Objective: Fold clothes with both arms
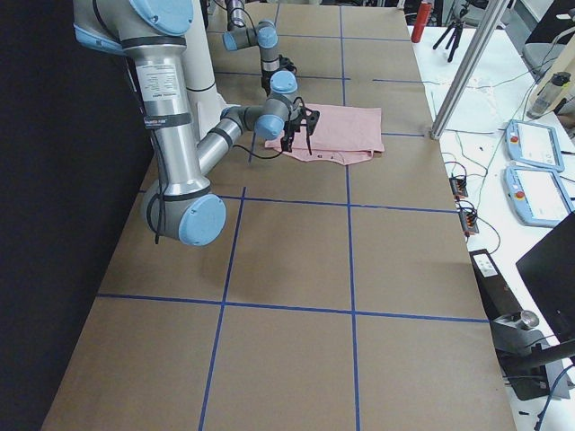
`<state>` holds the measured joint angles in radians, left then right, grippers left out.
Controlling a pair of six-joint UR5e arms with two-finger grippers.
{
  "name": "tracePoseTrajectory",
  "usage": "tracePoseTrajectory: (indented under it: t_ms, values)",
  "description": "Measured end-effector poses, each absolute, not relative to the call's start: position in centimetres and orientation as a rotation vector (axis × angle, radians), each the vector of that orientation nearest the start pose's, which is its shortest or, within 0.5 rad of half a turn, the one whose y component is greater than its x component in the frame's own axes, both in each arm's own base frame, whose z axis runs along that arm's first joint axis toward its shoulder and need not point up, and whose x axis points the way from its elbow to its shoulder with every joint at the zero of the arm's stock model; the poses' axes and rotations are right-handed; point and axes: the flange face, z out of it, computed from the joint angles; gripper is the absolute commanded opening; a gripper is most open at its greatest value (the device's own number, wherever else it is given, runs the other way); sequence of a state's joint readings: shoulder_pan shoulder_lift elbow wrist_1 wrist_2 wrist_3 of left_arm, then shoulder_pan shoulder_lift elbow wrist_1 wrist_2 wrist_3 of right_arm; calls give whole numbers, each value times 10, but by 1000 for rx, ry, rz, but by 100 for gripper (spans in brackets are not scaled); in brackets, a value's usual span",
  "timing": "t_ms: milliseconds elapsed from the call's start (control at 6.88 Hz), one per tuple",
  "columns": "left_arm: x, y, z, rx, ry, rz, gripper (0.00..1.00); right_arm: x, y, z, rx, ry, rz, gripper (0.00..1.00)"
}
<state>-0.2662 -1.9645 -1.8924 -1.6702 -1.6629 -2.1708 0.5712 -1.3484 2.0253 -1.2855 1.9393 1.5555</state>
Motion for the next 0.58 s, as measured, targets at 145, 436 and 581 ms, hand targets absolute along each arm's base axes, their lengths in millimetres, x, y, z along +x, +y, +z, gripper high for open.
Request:
tracePoseTrajectory:
  t_ms: [145,436,581]
  values:
    - [547,-278,296,-221,804,-783,92,-395,-370,303,-51,-1012,330,100]
    - [548,-279,300,-217,796,-788,78,-395,-370,302,-51,-1013,330,100]
    - [548,-279,300,-217,795,-788,71,-394,-370,302,-50,-1014,331,100]
